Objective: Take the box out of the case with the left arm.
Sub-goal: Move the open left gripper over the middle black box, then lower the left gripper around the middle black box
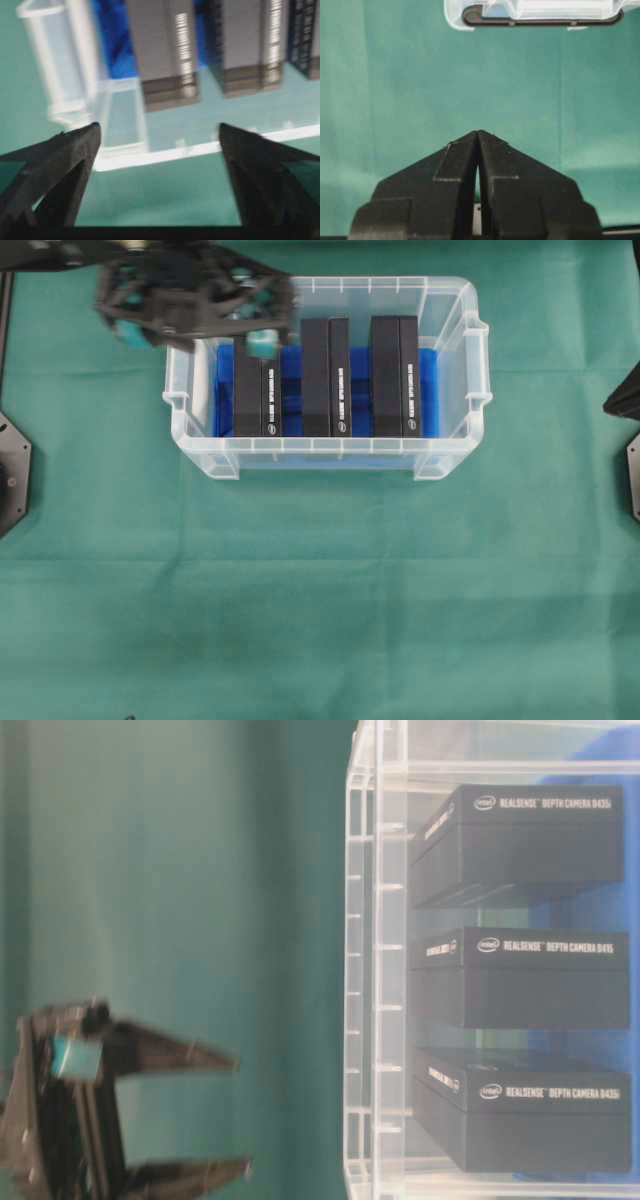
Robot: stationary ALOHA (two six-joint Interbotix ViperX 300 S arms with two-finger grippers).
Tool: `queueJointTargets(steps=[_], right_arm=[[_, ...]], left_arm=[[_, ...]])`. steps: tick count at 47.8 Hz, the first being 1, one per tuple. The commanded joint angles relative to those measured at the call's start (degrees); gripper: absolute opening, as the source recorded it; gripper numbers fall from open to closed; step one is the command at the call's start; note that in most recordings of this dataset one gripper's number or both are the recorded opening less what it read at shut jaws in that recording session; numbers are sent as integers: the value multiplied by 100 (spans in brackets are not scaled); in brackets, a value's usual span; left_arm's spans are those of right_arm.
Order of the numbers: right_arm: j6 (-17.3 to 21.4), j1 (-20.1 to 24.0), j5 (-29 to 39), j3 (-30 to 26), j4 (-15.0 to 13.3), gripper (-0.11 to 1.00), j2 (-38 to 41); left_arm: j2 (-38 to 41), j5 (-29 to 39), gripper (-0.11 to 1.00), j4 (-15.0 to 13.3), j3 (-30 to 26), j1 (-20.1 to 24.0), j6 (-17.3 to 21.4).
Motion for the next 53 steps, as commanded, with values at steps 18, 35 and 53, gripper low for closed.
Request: queueJointTargets(steps=[18, 35, 53], right_arm=[[18, -9, -26, -53, -35, 3, 18], [9, -9, -26, -9, -35, 3, 26], [9, -9, -35, 0, -35, 3, 18]], left_arm=[[1107, -26, 96, -18, -1301, -149, -88], [1389, -26, 96, -26, -1512, -149, -79], [1389, -26, 96, -18, -1485, -123, -79]])
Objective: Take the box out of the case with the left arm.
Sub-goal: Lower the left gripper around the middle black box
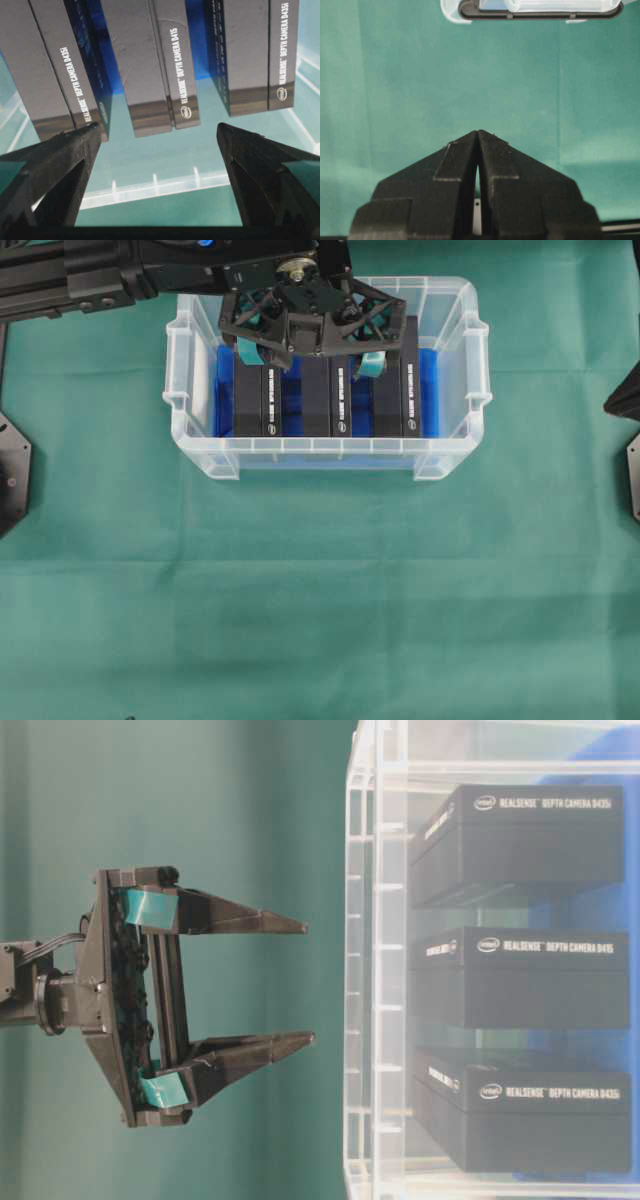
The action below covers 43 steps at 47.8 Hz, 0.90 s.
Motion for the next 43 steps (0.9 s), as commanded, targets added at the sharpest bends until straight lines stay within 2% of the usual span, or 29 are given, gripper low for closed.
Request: queueJointTargets(steps=[1, 43], right_arm=[[9, 0, -35, -62, -9, 3, 9], [9, 0, -35, -62, -18, 3, 0]], left_arm=[[-114, -18, 96, -9, -97, 18, 0], [-114, -123, 96, 0, 18, 62, -9]])
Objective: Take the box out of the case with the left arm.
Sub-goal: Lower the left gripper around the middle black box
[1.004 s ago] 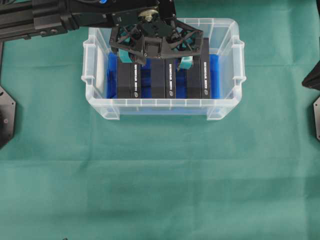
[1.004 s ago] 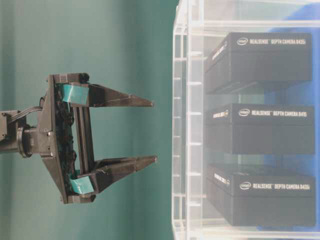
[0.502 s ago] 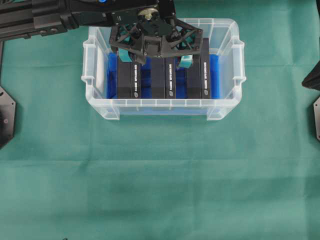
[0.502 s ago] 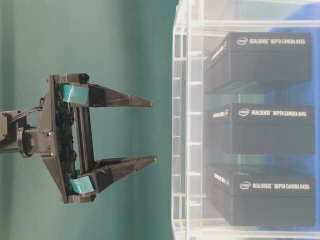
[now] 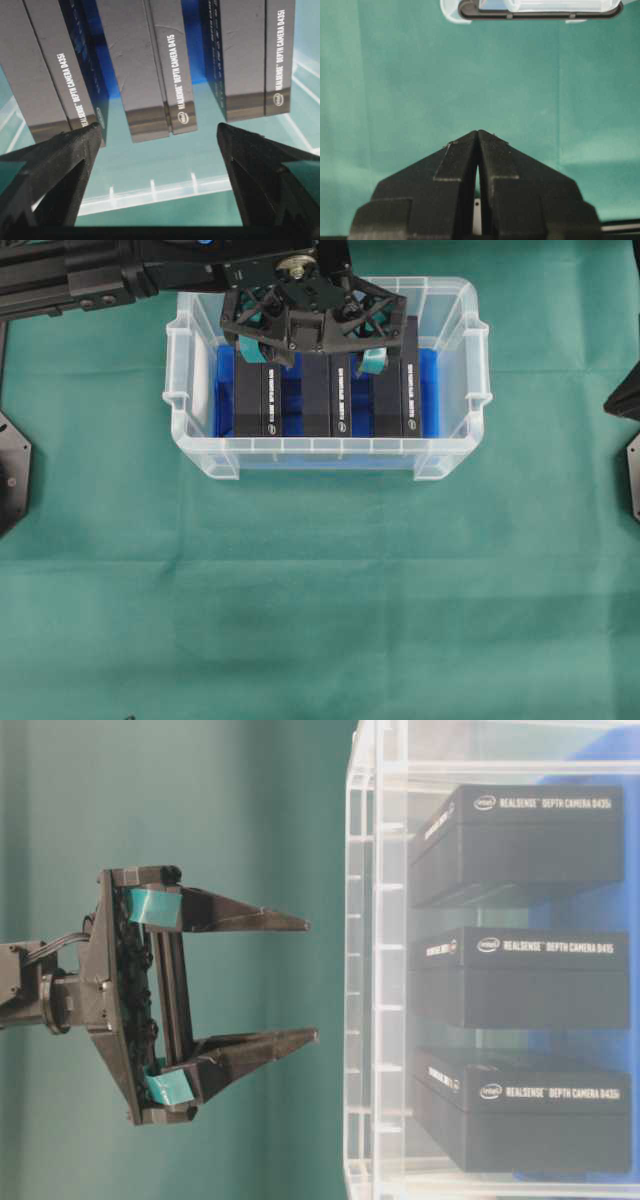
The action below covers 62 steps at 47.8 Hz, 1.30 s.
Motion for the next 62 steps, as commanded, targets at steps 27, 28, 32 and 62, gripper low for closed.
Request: queueJointTargets(steps=[27, 28, 32, 62], right_arm=[[9, -9, -35, -53, -9, 3, 9], [9, -9, -35, -62, -9, 3, 9], [9, -9, -35, -53, -9, 3, 0], [18, -9, -158, -53, -9, 3, 132]], left_arm=[[-105, -650, 96, 9, 650, 132, -193], [-105, -694, 96, 9, 686, 132, -193], [-105, -800, 96, 9, 782, 132, -229], [35, -1248, 96, 9, 1028, 193, -211]])
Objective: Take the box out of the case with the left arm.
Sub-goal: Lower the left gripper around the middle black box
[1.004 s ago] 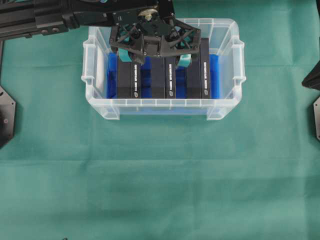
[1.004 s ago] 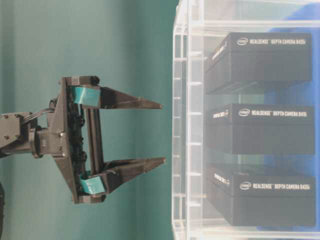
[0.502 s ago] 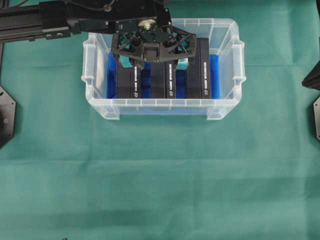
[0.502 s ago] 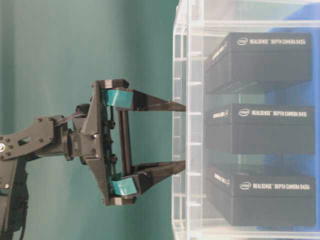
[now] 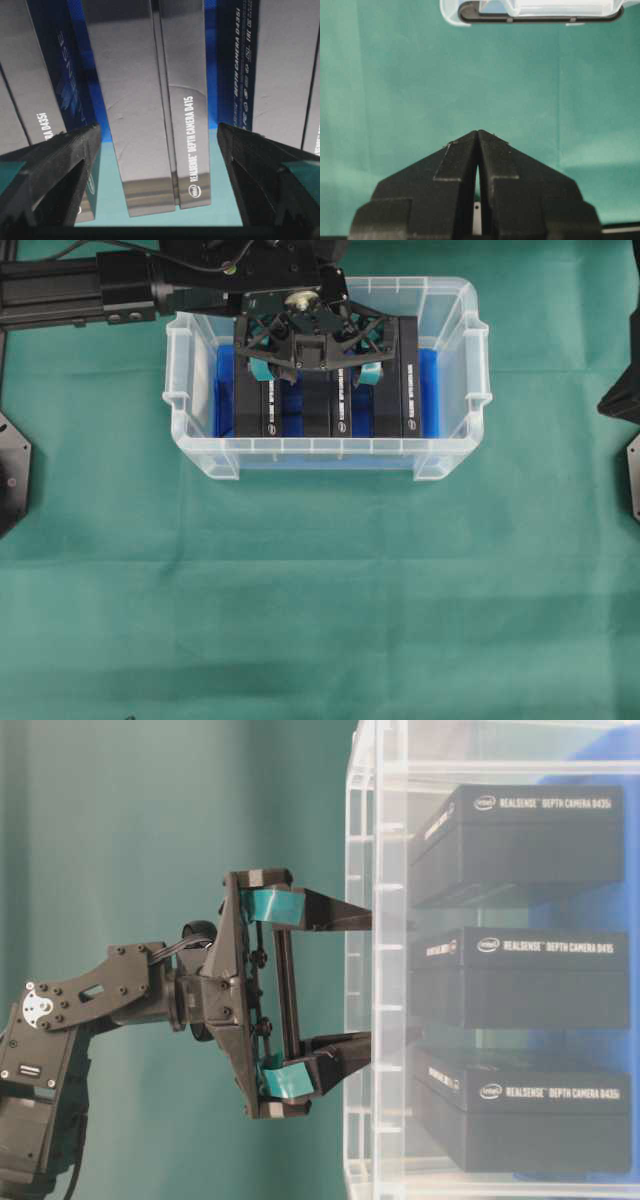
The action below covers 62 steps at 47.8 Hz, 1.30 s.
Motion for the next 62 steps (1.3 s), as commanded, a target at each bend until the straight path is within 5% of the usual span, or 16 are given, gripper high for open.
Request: queueJointTargets(steps=[1, 62], right_arm=[[18, -9, -53, -53, 0, 3, 35], [35, -9, -211, -53, 0, 3, 114]], left_arm=[[-141, -18, 96, 9, -18, 44, 9], [9, -536, 96, -26, 501, 26, 9]])
